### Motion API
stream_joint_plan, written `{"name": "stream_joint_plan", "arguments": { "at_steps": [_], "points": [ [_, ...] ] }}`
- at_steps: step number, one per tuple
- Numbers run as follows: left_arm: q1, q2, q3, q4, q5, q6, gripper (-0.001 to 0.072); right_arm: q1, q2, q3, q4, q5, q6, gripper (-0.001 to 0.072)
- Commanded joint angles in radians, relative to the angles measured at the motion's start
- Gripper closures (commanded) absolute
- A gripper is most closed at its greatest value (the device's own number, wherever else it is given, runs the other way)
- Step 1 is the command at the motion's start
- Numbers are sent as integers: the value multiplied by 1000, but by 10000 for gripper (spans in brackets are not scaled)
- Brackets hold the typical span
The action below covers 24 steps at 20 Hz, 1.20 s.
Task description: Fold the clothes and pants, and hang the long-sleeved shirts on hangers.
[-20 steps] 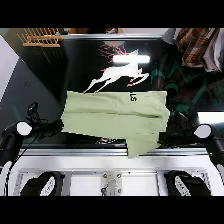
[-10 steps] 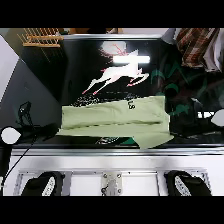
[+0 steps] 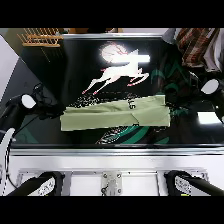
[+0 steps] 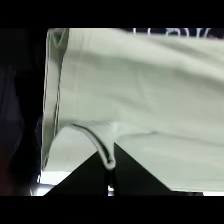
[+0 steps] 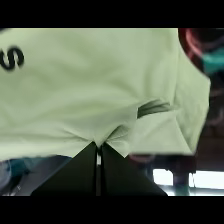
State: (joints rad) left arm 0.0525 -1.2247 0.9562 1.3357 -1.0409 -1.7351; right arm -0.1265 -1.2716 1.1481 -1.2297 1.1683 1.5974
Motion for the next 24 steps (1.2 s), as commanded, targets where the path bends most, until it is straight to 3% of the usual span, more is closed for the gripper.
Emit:
{"name": "stream_joint_plan", "arguments": {
  "at_steps": [1, 6, 7, 8, 9, 10, 12, 13, 16, 20, 24],
  "points": [
    [-5, -184, 132, -3, 29, 0, 701, 17, -133, 56, 47, -162, -4, 699],
    [-5, -315, 247, -3, 21, 0, 700, 36, -212, 57, 88, -299, -4, 687],
    [-5, -325, 260, -3, 22, 0, 600, 35, -214, 57, 107, -315, -5, 635],
    [-5, -331, 275, -4, 30, 0, 286, 35, -214, 58, 136, -330, -21, 346],
    [-5, -329, 291, -4, 35, 0, 181, 35, -214, 63, 182, -333, -75, 38],
    [-5, -321, 319, -4, 33, 0, 182, 28, -212, 74, 210, -327, -117, -2],
    [-5, -286, 375, -3, 7, 0, 182, -6, -206, 117, 221, -266, -160, -2],
    [-5, -263, 396, -2, -18, 0, 215, -43, -205, 140, 221, -205, -197, -2],
    [-37, -172, 385, -2, -55, 1, 698, -191, -223, 148, 221, -42, -301, -2],
    [-137, -89, 302, -4, -40, 0, 700, -370, -336, 148, 225, 76, -403, -2],
    [-266, -78, 240, -4, -13, -2, 701, -406, -478, 148, 264, 105, -435, -2]
  ]
}}
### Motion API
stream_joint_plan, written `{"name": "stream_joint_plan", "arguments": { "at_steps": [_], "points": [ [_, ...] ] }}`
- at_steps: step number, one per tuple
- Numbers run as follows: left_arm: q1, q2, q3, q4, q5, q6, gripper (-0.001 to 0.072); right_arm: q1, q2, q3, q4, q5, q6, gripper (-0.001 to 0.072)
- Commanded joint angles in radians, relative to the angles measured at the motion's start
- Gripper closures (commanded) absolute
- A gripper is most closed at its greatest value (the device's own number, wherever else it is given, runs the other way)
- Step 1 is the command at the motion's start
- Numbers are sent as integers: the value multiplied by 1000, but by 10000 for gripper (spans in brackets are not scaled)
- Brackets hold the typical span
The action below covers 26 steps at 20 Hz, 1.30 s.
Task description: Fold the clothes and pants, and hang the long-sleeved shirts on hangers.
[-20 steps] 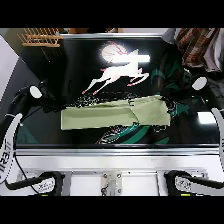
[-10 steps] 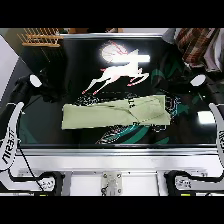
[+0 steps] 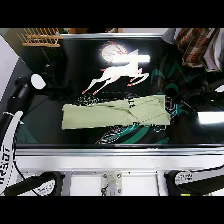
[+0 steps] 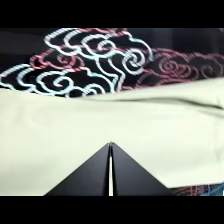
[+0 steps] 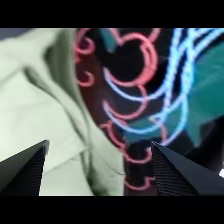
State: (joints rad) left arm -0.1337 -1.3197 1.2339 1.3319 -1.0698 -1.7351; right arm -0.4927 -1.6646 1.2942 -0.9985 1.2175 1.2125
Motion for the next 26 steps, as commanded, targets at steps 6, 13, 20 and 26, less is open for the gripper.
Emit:
{"name": "stream_joint_plan", "arguments": {
  "at_steps": [6, 13, 20, 26],
  "points": [
    [-195, 14, -66, -3, 127, -51, 701, 79, -177, 2, 213, 82, -110, -2],
    [-201, 14, -66, -51, 139, -51, 700, 234, -178, 2, 251, 97, -106, 224],
    [-212, -56, -56, -164, 197, -19, 701, 228, -69, 26, 92, 120, 20, 699],
    [-335, -370, 201, -236, 206, 60, 701, 279, 85, 224, -148, 336, 184, 699]
  ]
}}
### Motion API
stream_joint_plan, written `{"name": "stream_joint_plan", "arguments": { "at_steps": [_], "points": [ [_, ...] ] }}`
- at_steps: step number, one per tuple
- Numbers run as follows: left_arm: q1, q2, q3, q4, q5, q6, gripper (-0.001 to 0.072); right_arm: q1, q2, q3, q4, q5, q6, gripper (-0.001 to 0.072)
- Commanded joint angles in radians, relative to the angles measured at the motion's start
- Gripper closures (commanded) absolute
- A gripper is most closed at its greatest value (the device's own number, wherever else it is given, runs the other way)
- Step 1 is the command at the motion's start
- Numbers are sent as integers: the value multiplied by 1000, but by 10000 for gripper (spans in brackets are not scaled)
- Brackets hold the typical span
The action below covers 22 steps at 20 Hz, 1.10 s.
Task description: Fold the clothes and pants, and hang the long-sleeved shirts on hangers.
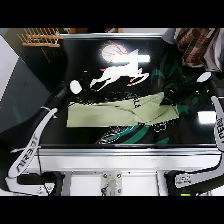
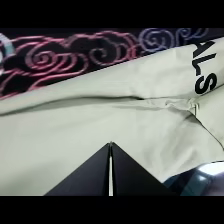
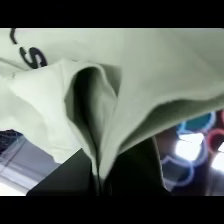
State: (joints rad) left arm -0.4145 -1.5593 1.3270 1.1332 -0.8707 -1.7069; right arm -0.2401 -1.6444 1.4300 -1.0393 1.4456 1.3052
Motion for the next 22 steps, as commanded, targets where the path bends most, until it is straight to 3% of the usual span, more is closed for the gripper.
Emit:
{"name": "stream_joint_plan", "arguments": {
  "at_steps": [1, 10, 22],
  "points": [
    [-80, -180, 149, -37, 6, 32, 701, 40, 81, 125, -116, 131, 117, 699],
    [-227, -493, 465, -36, -117, 35, 701, 238, 108, 457, -193, 273, 241, 700],
    [-202, -481, 518, -27, -143, 34, 701, 362, 108, 492, -195, 290, 346, 699]
  ]
}}
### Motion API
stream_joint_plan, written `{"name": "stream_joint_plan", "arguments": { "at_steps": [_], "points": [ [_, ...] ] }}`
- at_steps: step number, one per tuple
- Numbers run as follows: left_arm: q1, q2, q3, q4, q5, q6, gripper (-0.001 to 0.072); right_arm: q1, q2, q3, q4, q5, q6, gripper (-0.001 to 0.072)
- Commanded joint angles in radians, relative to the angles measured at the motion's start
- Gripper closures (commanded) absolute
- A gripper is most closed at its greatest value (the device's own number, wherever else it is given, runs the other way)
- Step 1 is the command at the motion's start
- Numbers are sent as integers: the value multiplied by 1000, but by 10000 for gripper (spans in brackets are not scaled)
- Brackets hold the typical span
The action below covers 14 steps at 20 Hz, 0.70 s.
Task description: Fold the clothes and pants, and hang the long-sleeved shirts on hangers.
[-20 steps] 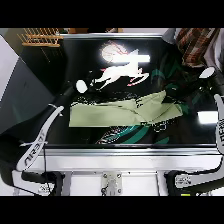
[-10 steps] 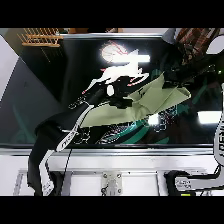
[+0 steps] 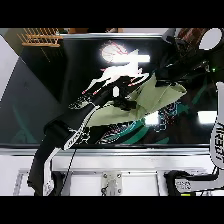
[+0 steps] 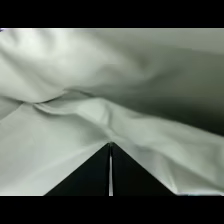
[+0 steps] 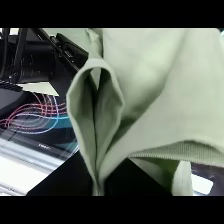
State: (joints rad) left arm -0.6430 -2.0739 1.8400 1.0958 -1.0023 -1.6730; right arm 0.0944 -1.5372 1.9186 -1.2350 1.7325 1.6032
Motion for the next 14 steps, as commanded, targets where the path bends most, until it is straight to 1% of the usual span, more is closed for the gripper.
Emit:
{"name": "stream_joint_plan", "arguments": {
  "at_steps": [1, 4, 7, 12, 14],
  "points": [
    [45, 61, 5, 24, -16, 1, 701, 40, 1, 3, 1, 2, 72, 700],
    [120, 166, 5, 120, -40, 1, 701, 93, 0, 3, 2, -13, 116, 700],
    [217, 274, 4, 199, -68, 1, 701, 164, 0, 3, 28, -58, 161, 699],
    [396, 424, 4, 222, -139, 2, 701, 291, -26, 3, 87, -155, 272, 700],
    [458, 472, 4, 222, -161, 16, 701, 345, -57, 3, 122, -186, 287, 699]
  ]
}}
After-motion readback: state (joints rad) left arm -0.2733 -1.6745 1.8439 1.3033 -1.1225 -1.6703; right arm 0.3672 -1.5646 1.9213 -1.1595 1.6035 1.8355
